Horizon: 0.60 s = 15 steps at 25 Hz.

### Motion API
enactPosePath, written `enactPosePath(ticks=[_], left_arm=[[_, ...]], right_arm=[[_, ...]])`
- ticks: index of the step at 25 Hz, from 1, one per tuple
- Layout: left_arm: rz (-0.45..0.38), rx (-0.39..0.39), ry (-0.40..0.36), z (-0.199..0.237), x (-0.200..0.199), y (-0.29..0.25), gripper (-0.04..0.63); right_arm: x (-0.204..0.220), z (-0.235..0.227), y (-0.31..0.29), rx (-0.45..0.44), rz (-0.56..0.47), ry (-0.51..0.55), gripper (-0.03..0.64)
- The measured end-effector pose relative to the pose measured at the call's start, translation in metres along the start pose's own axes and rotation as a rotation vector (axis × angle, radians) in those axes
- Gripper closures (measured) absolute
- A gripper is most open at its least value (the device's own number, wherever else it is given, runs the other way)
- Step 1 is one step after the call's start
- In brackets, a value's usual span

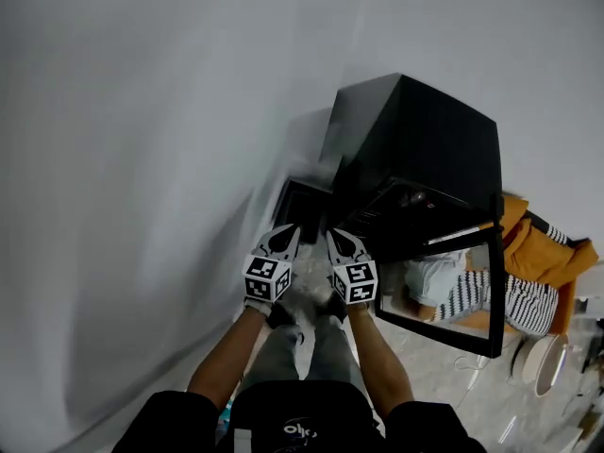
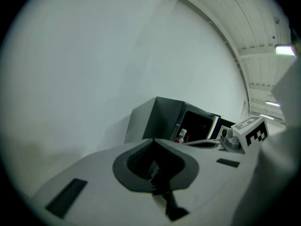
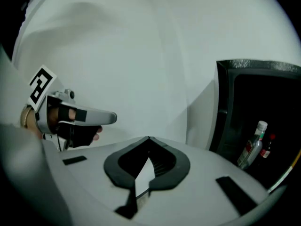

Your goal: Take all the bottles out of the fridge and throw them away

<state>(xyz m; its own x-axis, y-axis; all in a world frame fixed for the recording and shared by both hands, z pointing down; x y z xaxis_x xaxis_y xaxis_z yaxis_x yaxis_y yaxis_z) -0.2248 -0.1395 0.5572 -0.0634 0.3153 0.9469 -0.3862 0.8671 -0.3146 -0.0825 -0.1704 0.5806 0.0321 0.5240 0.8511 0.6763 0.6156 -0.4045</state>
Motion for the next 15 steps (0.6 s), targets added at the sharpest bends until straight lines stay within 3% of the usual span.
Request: enactPosePath(ticks=[7,15], left_arm=[[-0.045,0.065,-0.051,-0.038,-0.046,0.009,0.588],[-0.074,0.138,-0.129,-0.106,-0.082,-0.008,0.588]], right_arm=[[-0.052,0.013,0.064,0.017,-0.088,0.036,0.609],[-0.081,-0.02,0.132,0.051,-0.145,0.044,0.609]])
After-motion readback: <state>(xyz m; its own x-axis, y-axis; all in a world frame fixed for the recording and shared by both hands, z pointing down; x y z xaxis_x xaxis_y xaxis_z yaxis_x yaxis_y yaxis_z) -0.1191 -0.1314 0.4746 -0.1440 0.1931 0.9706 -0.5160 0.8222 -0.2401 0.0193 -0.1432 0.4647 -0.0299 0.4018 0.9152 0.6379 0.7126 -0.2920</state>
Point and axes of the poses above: the fingertips, and each gripper's own axes: y backward along the fingers, z to its left, x out of its underside, the point moved 6 cm from there along y, backward along the fingers, and after that the axes turned 14 degrees about -y, right-handed, at the moved point
